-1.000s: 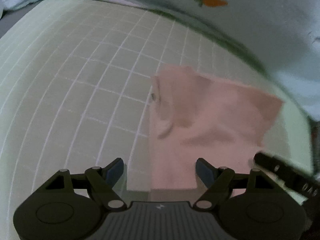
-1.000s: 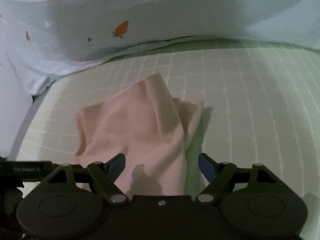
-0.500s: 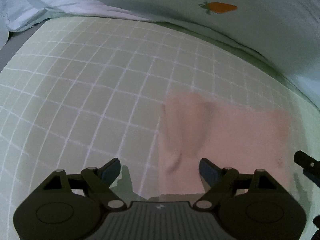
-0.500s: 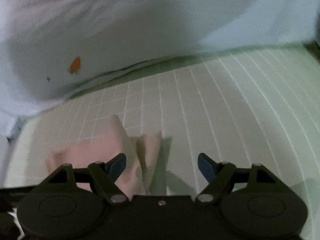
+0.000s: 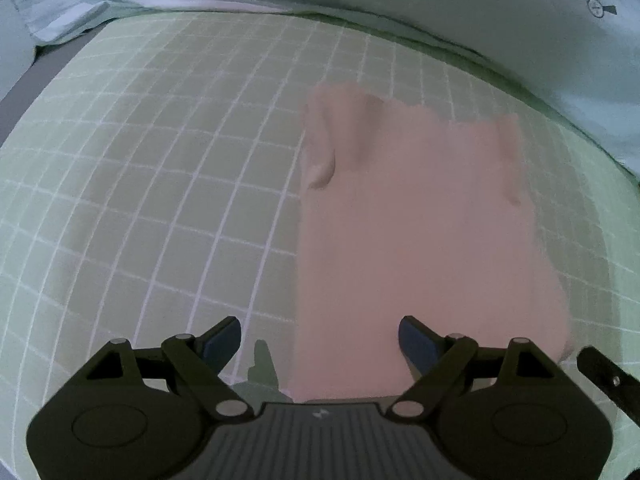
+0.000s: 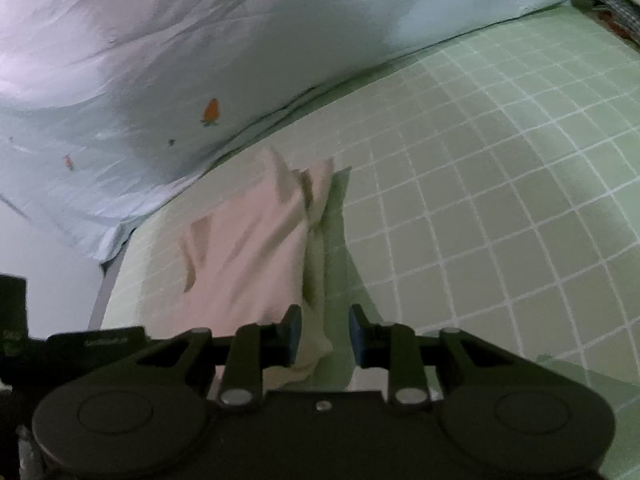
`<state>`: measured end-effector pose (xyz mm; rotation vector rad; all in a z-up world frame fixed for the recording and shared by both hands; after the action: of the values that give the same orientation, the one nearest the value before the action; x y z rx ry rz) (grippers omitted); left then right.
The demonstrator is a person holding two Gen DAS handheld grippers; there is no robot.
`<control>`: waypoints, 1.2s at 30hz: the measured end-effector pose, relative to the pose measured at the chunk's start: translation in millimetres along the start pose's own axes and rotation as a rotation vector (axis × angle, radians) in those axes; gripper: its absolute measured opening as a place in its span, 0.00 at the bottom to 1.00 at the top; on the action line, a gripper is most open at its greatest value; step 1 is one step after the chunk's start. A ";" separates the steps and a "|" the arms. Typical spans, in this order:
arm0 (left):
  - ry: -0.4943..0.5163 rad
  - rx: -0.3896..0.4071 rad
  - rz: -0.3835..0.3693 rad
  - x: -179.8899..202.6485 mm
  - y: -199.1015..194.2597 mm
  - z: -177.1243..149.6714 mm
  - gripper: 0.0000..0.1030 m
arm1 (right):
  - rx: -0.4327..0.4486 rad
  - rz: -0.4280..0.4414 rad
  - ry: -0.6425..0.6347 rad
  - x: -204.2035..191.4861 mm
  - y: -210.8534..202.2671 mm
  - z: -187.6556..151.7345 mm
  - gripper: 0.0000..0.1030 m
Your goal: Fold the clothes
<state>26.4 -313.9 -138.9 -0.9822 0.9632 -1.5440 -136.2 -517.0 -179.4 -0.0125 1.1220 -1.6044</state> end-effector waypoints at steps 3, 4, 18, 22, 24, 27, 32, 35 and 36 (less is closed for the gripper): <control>0.001 0.020 0.031 4.7 -4.9 -8.5 0.84 | 0.005 0.059 -0.015 -0.9 -1.3 -3.6 0.28; 0.004 0.027 0.043 6.2 -6.7 -12.2 0.84 | 0.006 0.079 -0.020 -1.2 -1.8 -4.7 0.28; -0.077 -0.009 0.108 9.0 13.9 -27.0 0.93 | -0.102 0.274 0.127 30.6 28.9 -15.0 0.11; -0.084 -0.043 0.076 3.1 15.8 -29.8 0.96 | -0.194 0.210 0.257 42.7 30.8 -29.3 0.12; -0.070 -0.033 0.068 -1.6 12.3 -24.4 0.96 | -0.189 0.164 0.198 32.6 25.8 -20.9 0.26; -0.059 -0.010 0.028 -9.9 11.9 -13.5 0.96 | -0.147 0.094 0.086 15.4 19.3 -4.0 0.56; -0.061 -0.004 -0.083 -19.6 29.2 9.6 0.96 | -0.109 0.053 0.050 1.7 48.4 25.9 0.70; -0.067 -0.033 -0.183 -19.9 44.8 20.8 0.94 | -0.133 0.035 0.054 -1.5 69.4 35.6 0.73; -0.067 -0.027 -0.194 -19.9 46.3 24.1 0.95 | -0.140 0.029 0.069 -2.7 76.9 36.9 0.74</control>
<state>67.1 -303.9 -175.9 -1.1673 0.8646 -1.6497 -57.3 -532.8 -208.0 -0.0329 1.2809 -1.5074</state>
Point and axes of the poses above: each gripper's, at about its wrist camera, not at the fingertips, and y roughly the way its jaws point, x to its right, z to its top, the point moved 3 cm from there along y, roughly the way its jaws point, and after that the axes turned 3 degrees about -y, right-handed, at the moved point
